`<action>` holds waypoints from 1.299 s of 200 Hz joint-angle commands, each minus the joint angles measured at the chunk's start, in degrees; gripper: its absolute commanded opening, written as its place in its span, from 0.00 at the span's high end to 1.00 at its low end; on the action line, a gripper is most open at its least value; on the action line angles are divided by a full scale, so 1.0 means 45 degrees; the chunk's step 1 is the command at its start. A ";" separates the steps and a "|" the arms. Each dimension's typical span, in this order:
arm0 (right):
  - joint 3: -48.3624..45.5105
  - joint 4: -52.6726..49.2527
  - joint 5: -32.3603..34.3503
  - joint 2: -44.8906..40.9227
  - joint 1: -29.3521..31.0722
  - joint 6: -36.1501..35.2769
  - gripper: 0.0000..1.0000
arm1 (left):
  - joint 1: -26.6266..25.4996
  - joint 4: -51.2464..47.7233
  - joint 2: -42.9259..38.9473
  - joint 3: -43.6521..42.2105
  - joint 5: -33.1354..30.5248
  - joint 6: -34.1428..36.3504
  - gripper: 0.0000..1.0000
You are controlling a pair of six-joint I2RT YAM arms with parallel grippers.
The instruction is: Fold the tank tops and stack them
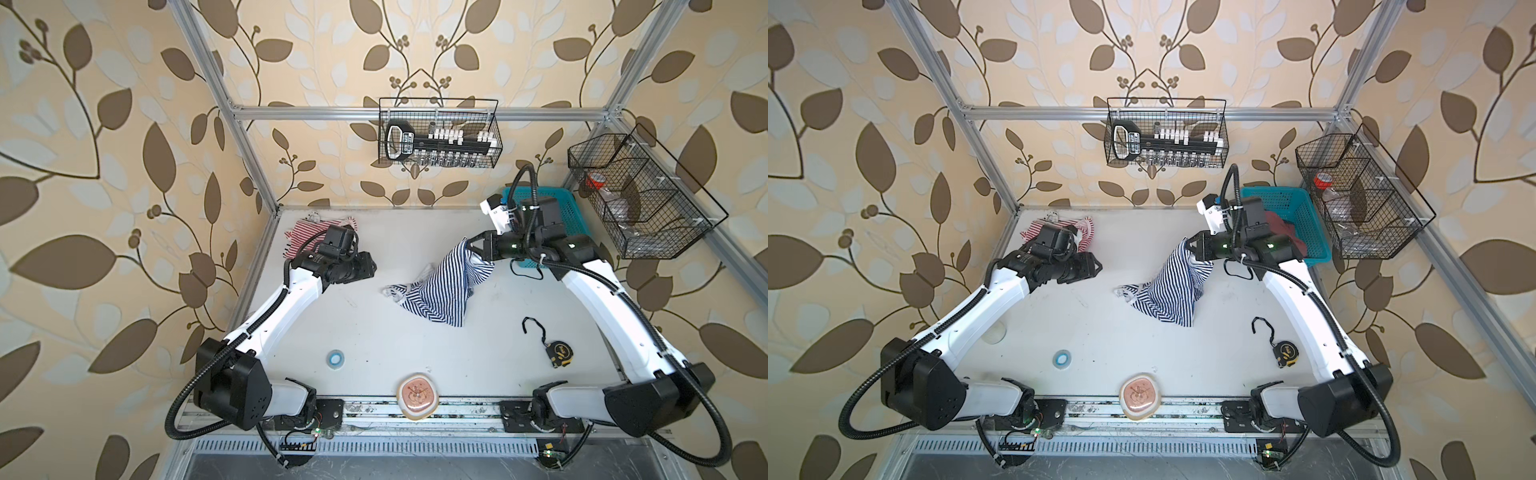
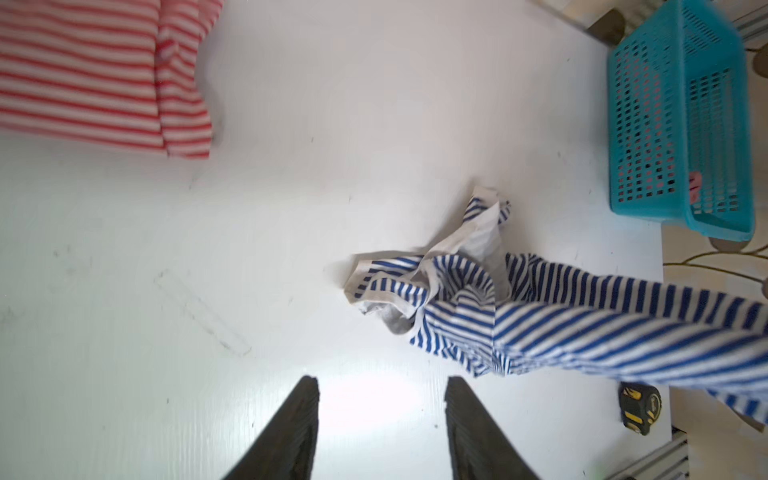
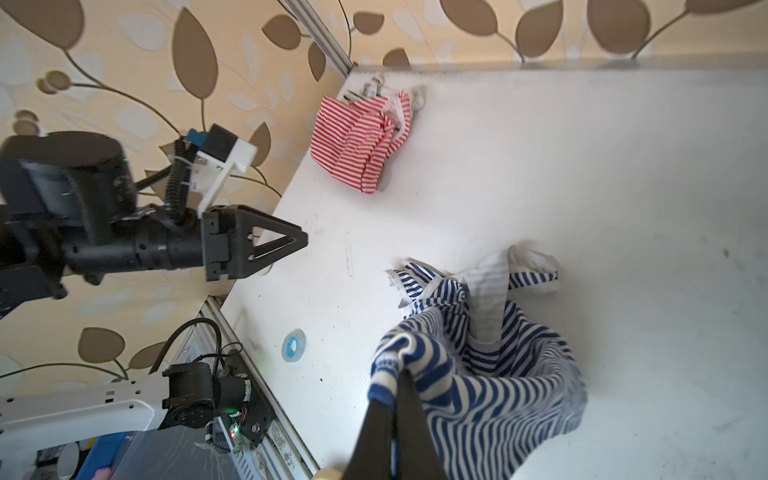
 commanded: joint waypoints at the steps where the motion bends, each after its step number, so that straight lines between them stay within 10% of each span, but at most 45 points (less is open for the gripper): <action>1: -0.0282 0.0361 -0.0536 0.0781 -0.0204 -0.0025 1.00 | -0.0933 -0.0388 -0.1390 -0.0419 0.0521 -0.0341 0.62; 47: -0.0206 0.0785 -0.0847 0.2853 -0.0864 0.0183 1.00 | -0.3921 -0.0718 0.0401 0.0727 0.1667 0.0629 0.70; 120: 0.0103 0.1309 -0.1424 0.4562 -0.2098 0.0505 1.00 | -0.7286 -0.2396 0.7080 0.6018 0.1866 0.2445 0.46; 260: -0.0585 0.1603 -0.2020 0.4214 -0.3069 0.0456 1.00 | -0.7939 -0.4781 1.3343 1.1770 0.0088 0.2065 0.51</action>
